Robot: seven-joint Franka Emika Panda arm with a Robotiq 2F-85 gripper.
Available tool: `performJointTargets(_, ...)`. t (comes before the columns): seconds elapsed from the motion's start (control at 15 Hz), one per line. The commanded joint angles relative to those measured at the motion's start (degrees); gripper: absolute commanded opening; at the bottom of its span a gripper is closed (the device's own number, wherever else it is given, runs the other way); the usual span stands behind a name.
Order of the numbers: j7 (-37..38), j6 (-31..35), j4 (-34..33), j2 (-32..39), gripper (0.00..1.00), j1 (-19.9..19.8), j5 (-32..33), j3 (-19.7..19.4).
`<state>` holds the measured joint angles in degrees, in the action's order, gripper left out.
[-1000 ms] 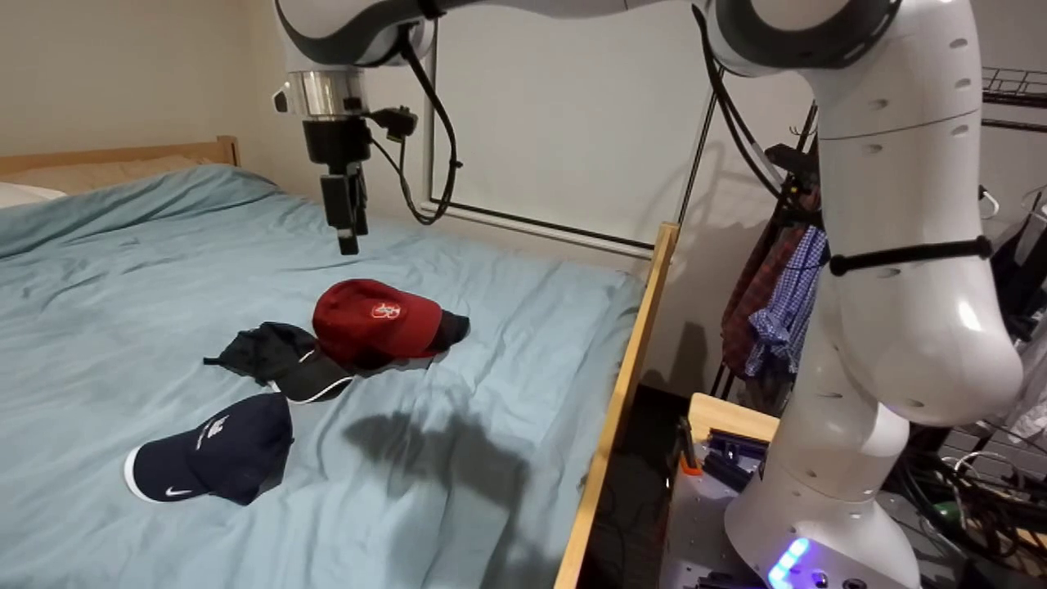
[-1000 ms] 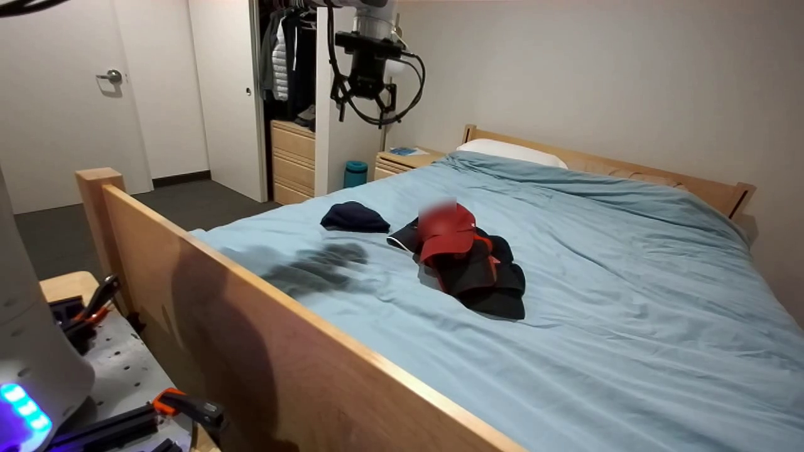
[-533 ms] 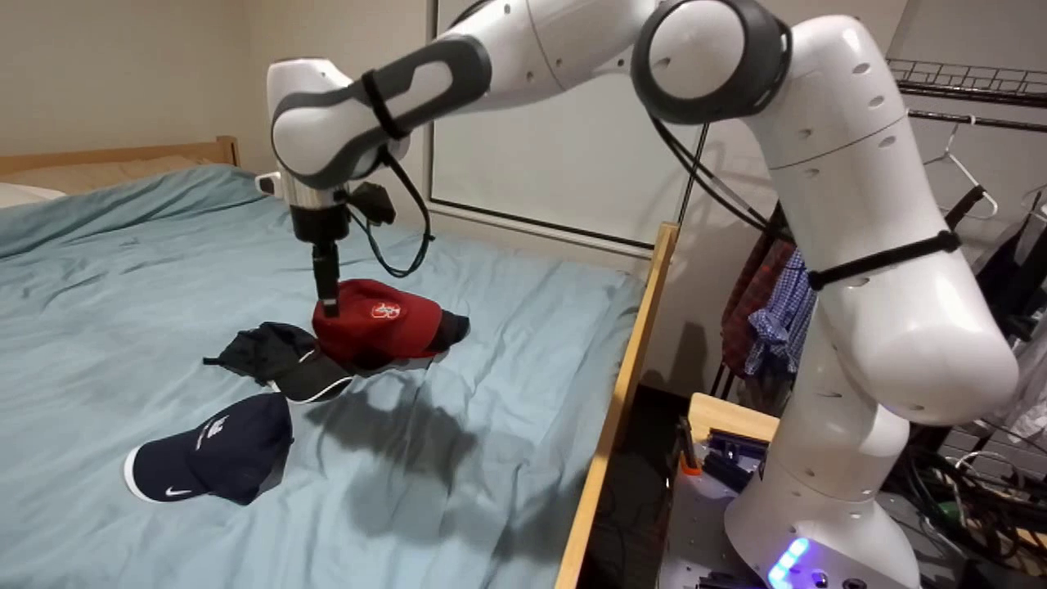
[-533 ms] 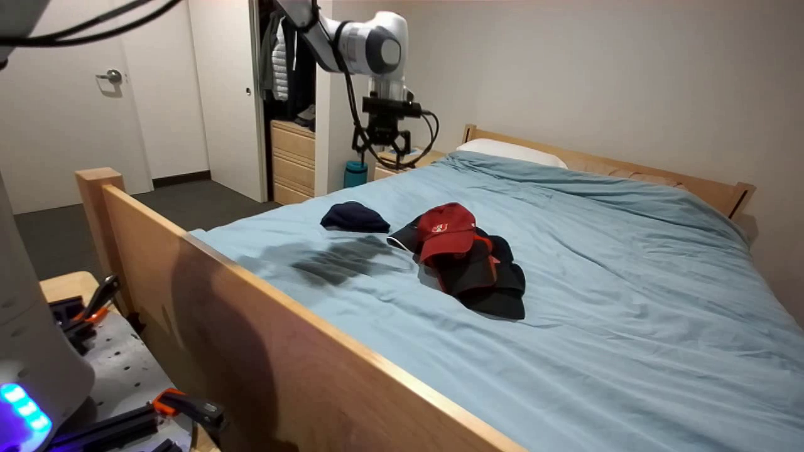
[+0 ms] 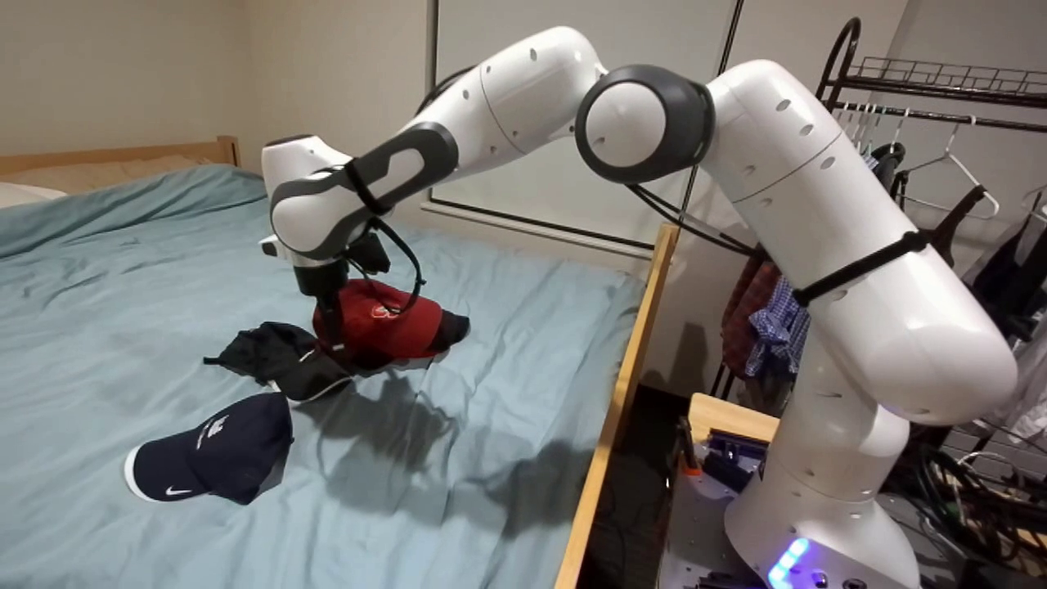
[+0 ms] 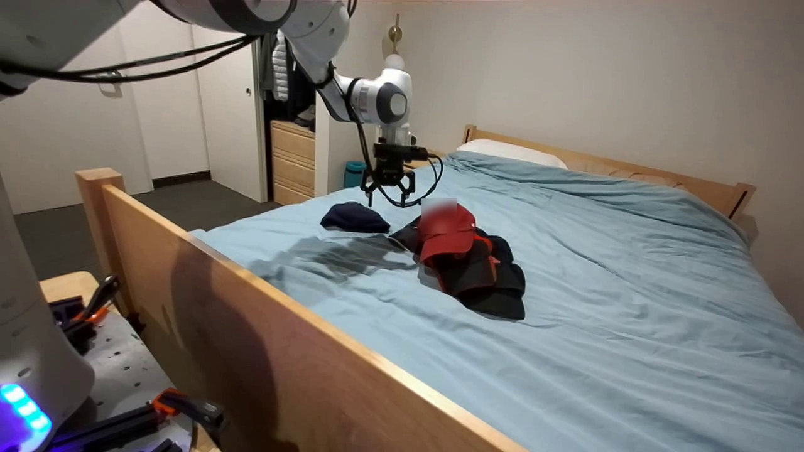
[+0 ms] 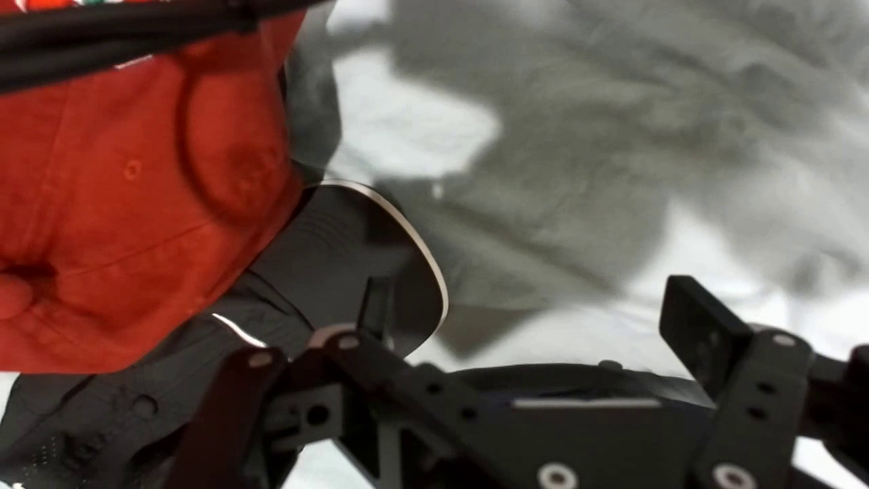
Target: Place the black and white cap on top of the red cap
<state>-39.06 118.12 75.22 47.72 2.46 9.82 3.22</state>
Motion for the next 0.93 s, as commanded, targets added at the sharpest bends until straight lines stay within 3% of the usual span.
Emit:
performJointTargets(0.0, -2.2, 0.37, -0.41, 0.36, 1.0, -0.44, 1.51, 1.22)
performJointTargets(0.2, -11.16, -1.88, -6.83, 6.21, 1.0, -0.52, 1.57, 3.02)
performJointTargets(0.47, -8.62, -7.86, -15.02, 12.17, 1.0, 3.5, 6.96, -1.91)
performJointTargets(0.53, -9.18, -4.06, -9.03, 8.85, 1.0, 1.62, 4.41, 0.58)
performJointTargets(0.87, -7.88, -2.73, -11.15, 11.4, 1.0, 2.33, 5.23, -0.31)
